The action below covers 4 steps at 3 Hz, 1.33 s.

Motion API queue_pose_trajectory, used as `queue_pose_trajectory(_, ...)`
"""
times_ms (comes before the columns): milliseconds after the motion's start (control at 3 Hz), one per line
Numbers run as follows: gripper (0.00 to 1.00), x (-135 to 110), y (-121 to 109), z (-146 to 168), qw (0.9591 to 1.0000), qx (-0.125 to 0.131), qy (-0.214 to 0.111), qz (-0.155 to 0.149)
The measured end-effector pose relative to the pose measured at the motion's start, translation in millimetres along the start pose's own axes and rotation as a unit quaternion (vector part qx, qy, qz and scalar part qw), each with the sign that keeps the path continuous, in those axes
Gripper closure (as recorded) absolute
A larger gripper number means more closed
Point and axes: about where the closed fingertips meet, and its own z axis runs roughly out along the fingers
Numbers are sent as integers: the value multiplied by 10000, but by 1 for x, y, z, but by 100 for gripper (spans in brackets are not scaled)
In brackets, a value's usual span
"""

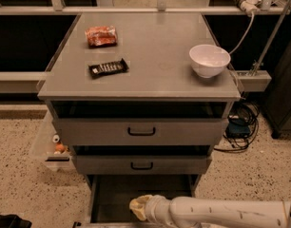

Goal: Pick sponge from bottom drawer and place on counter

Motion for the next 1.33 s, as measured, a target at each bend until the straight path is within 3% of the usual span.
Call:
queue_pose_trajectory(333,100,-55,48,-30,9988,-219,98,-435)
queue_pose_trajectory(667,100,-110,80,-63,9965,-134,65,-828)
queue_pose_trajectory(1000,100,-173,83,-107,9894,60,-239,-1429)
queue_pose_trajectory(1333,100,-196,75,-125,9840,291,-301,-1734)
